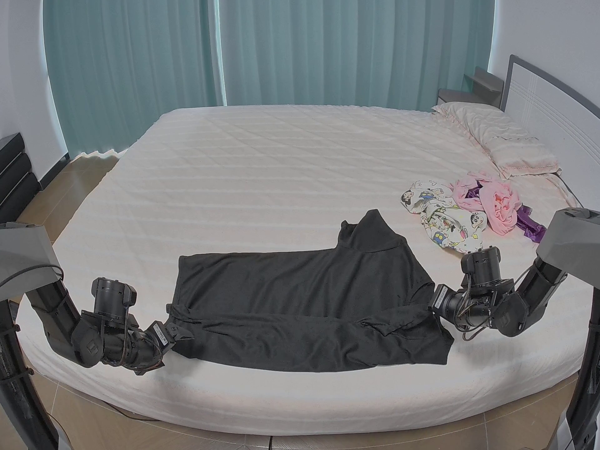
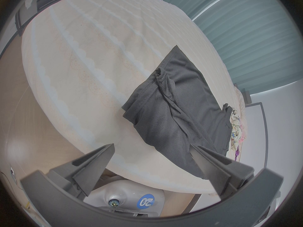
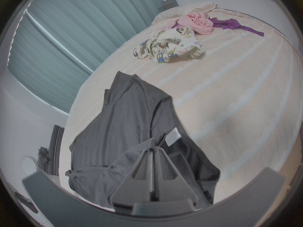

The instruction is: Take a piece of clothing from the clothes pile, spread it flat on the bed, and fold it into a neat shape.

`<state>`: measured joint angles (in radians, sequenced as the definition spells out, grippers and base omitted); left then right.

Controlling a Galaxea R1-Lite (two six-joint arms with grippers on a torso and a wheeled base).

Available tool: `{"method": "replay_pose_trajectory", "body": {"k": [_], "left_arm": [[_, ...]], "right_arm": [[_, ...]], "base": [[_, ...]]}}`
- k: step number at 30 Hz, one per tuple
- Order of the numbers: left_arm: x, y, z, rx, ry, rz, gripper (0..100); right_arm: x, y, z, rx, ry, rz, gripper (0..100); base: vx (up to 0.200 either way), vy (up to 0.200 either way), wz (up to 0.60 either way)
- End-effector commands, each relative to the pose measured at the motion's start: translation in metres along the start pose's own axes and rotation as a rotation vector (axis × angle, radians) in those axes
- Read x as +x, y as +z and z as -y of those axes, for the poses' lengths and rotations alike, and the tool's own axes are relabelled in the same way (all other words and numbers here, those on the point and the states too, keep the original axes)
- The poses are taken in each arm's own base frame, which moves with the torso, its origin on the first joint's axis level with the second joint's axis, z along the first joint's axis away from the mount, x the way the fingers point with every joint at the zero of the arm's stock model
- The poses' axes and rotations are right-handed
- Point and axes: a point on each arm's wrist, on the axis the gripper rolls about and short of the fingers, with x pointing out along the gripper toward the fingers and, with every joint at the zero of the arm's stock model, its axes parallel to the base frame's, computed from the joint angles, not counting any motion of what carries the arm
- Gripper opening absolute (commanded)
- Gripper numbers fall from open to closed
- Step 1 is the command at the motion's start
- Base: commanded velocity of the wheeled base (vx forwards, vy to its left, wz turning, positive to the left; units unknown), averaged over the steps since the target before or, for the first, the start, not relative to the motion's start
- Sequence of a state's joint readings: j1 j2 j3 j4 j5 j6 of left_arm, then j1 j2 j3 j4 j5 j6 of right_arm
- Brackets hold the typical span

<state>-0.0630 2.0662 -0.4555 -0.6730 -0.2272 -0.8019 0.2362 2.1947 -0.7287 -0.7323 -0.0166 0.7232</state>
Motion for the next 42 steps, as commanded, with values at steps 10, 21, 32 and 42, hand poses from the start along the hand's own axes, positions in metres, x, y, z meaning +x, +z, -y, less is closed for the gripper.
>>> {"method": "replay_pose_trajectory", "body": {"k": [10,21,32,42], "left_arm": [[0.000,0.000,0.000,-0.001,0.001,-0.001,100],[0.000,0.000,0.000,-0.001,0.001,-0.001,100],[0.001,0.000,0.000,-0.001,0.002,-0.002,100],[0.001,0.000,0.000,-0.001,0.002,-0.002,100]], "right_arm": [[0.002,-0.011,0.009,-0.036,-0.031,-0.038,100],[-0.010,-0.006,-0.031,0.157,0.080,0.001,100],[0.017,-0.038,-0.025,0.229,0.021,-0.092,100],[0.028,-0.031,-0.033,0.238,0.046,-0.068,100]], "base": [[0.000,0.000,0.00],[0.000,0.000,0.00],[0.000,0.000,0.00],[0.000,0.000,0.00]]}}
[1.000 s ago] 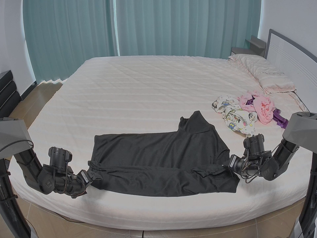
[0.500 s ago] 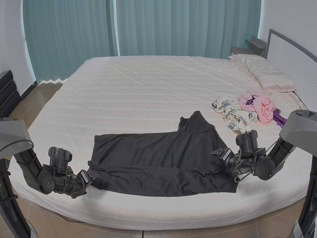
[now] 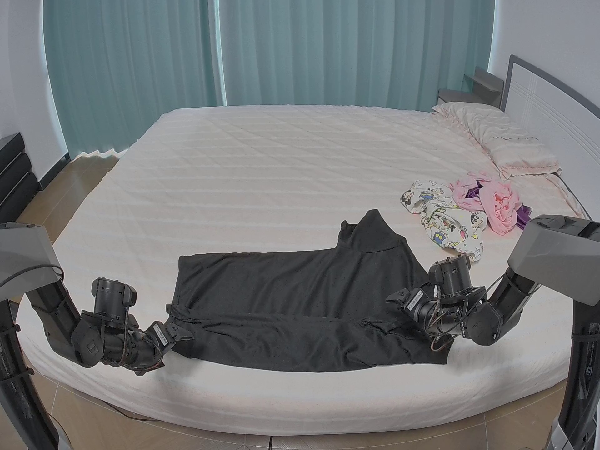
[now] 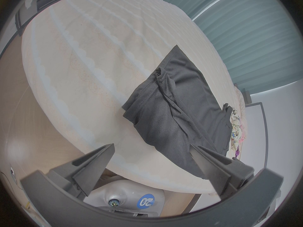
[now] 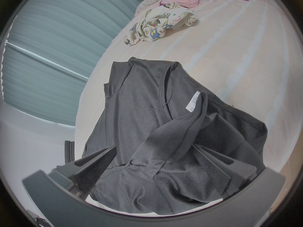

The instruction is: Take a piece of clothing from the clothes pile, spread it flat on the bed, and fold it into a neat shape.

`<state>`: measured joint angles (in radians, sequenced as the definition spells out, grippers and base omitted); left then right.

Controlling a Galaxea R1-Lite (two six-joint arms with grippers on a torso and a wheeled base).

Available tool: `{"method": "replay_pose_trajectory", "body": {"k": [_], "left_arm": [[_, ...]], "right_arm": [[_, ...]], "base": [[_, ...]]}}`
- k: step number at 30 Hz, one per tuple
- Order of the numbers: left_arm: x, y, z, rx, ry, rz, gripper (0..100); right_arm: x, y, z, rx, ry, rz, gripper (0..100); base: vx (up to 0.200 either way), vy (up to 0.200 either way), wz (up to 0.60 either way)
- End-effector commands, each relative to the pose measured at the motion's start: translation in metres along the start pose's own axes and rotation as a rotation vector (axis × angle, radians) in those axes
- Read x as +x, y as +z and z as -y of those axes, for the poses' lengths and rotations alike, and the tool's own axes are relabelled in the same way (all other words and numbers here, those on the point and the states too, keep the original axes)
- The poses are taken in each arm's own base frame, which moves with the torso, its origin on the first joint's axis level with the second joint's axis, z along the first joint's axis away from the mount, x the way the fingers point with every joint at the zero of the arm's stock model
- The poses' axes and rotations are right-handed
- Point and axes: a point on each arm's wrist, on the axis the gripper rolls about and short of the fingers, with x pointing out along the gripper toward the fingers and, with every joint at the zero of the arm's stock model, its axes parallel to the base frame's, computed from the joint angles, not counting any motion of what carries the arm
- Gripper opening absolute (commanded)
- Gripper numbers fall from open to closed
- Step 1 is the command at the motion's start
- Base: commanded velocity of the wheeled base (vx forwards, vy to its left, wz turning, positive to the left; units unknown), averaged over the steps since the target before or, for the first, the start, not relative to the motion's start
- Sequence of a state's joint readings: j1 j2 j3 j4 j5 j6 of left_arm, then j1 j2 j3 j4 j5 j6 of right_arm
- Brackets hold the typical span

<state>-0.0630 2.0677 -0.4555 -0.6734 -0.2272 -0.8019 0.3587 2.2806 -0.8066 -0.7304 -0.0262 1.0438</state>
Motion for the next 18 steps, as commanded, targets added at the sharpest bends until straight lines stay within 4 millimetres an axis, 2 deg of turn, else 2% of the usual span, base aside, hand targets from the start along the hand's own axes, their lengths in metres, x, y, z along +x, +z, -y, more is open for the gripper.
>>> {"method": "replay_pose_trajectory", "body": {"k": [1,2,8,18], "left_arm": [[0.000,0.000,0.000,-0.001,0.001,-0.001,100],[0.000,0.000,0.000,-0.001,0.001,-0.001,100],[0.000,0.000,0.000,0.000,0.000,0.000,100],[0.000,0.000,0.000,-0.001,0.001,-0.001,100]], "right_arm": [[0.006,0.000,-0.001,0.001,0.001,0.000,100],[0.009,0.000,-0.001,0.002,0.002,0.002,0],[0.004,0.002,0.000,0.004,-0.005,0.008,0],[-0.022,0.011,-0.016,0.002,0.012,0.030,0]], "base": [[0.000,0.000,0.00],[0.000,0.000,0.00],[0.000,0.000,0.00],[0.000,0.000,0.00]]}}
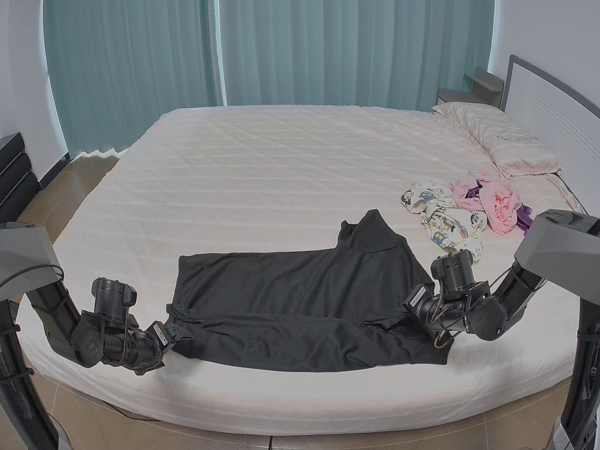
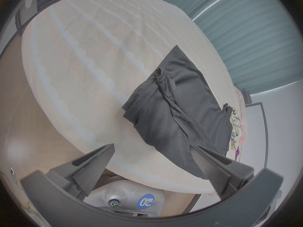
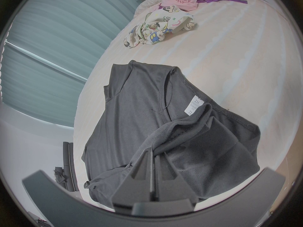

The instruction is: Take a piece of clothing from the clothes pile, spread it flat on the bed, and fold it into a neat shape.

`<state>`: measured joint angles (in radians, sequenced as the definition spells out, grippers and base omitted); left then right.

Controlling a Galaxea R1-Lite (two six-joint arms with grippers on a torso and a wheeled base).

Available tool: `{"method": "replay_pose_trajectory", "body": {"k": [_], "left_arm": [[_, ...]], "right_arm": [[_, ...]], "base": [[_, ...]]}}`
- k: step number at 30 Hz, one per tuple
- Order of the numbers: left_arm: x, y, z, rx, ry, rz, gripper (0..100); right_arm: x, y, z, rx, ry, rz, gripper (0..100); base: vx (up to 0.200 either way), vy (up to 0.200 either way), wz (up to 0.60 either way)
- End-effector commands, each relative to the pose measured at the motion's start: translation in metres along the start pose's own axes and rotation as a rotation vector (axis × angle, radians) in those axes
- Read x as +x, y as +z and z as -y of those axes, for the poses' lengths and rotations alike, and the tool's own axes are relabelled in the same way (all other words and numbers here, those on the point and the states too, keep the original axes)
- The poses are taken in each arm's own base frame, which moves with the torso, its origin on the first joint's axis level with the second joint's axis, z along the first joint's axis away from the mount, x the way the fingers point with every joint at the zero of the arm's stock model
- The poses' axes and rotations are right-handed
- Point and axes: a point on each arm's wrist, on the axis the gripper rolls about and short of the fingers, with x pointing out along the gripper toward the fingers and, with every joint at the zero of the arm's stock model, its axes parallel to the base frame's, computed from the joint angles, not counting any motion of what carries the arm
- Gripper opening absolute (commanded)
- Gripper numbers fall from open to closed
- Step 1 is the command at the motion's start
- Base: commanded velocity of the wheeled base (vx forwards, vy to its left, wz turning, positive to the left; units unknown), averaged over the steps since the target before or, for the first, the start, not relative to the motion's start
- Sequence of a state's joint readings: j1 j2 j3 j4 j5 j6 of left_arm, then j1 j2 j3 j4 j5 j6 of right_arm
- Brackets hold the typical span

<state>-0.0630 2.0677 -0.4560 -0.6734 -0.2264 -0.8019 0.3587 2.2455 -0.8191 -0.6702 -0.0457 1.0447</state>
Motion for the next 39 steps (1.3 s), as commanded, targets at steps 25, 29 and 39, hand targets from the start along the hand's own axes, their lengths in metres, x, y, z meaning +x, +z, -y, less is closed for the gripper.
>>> {"method": "replay_pose_trajectory", "body": {"k": [25,29,39], "left_arm": [[0.000,0.000,0.000,0.001,0.001,-0.002,100],[0.000,0.000,0.000,0.001,0.001,-0.002,100],[0.000,0.000,0.000,0.001,0.001,-0.002,100]], "right_arm": [[-0.055,0.013,-0.032,-0.025,-0.023,-0.039,0],[-0.063,-0.004,-0.025,-0.054,-0.045,-0.077,0],[-0.064,-0.031,-0.010,-0.098,-0.101,-0.147,0]], "base": [[0.000,0.000,0.00],[0.000,0.000,0.00],[0.000,0.000,0.00]]}}
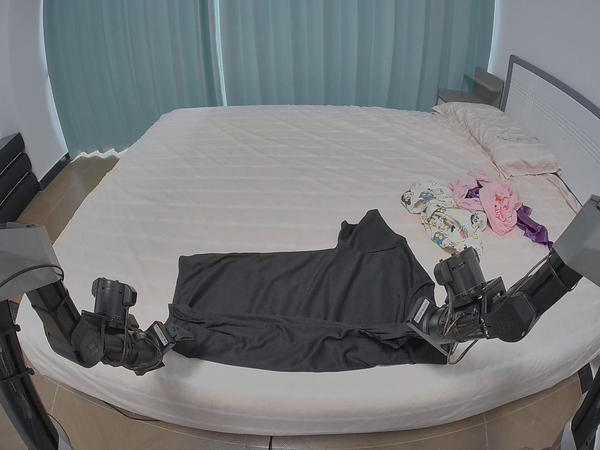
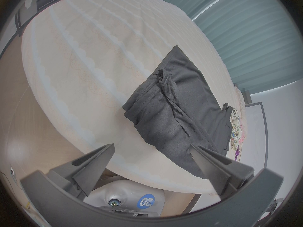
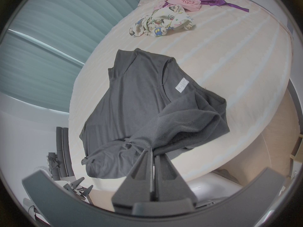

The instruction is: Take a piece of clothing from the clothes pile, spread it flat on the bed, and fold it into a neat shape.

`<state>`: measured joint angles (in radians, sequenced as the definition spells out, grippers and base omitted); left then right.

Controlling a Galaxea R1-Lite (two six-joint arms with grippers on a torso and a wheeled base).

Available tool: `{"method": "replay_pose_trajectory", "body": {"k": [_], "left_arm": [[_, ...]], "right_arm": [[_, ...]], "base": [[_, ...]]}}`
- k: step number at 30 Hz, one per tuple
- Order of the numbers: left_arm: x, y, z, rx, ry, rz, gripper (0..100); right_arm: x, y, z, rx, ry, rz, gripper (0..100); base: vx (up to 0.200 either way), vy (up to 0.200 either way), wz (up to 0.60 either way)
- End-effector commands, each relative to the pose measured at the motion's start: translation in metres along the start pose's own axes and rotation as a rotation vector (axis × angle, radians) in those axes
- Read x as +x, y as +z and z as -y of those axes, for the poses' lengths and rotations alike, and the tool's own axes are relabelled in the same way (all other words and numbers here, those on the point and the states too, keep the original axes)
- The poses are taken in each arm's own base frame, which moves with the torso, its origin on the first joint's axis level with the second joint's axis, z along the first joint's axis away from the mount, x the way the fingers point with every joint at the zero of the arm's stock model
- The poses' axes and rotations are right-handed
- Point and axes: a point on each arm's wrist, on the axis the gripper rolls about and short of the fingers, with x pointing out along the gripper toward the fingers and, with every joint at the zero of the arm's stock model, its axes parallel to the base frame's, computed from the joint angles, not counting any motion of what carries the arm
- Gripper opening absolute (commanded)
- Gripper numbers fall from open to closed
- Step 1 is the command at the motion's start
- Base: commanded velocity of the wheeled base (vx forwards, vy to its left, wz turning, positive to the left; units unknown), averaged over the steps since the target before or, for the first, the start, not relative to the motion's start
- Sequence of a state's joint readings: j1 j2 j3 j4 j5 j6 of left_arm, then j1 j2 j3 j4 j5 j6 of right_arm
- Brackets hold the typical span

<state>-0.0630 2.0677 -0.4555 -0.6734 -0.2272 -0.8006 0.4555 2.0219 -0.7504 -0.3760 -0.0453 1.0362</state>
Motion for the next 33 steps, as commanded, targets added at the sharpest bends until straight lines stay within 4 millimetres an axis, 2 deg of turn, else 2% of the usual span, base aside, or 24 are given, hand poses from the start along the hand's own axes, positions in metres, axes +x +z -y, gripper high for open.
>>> {"method": "replay_pose_trajectory", "body": {"k": [1,2,6,11,15,16,21,25,31,33], "left_arm": [[0.000,0.000,0.000,-0.001,0.001,-0.001,100],[0.000,0.000,0.000,-0.001,0.001,-0.001,100],[0.000,0.000,0.000,-0.001,0.001,-0.001,100],[0.000,0.000,0.000,-0.001,0.001,-0.001,100],[0.000,0.000,0.000,-0.001,0.001,-0.001,100],[0.000,0.000,0.000,-0.002,0.000,0.000,100],[0.000,0.000,0.000,-0.002,0.000,0.000,100],[0.000,0.000,0.000,-0.002,0.000,0.000,100],[0.000,0.000,0.000,-0.004,-0.001,0.001,100],[0.000,0.000,0.000,-0.005,0.000,0.000,100]], "right_arm": [[0.002,-0.010,0.004,-0.017,-0.022,-0.028,0],[0.002,-0.010,0.004,-0.017,-0.022,-0.028,100],[-0.001,-0.015,0.008,-0.039,-0.028,-0.041,100],[-0.013,-0.007,0.005,-0.025,0.007,-0.014,100],[-0.013,0.003,0.010,-0.013,-0.001,0.006,100],[-0.008,0.010,0.017,-0.003,-0.026,0.012,100],[0.014,0.016,0.034,0.018,-0.070,0.004,100],[0.034,0.017,0.039,0.025,-0.015,0.017,100],[0.054,0.012,0.048,-0.044,-0.002,0.019,100],[0.056,0.016,0.051,-0.048,0.001,0.033,100]], "base": [[0.000,0.000,0.00],[0.000,0.000,0.00],[0.000,0.000,0.00],[0.000,0.000,0.00],[0.000,0.000,0.00],[0.000,0.000,0.00],[0.000,0.000,0.00],[0.000,0.000,0.00],[0.000,0.000,0.00],[0.000,0.000,0.00]]}}
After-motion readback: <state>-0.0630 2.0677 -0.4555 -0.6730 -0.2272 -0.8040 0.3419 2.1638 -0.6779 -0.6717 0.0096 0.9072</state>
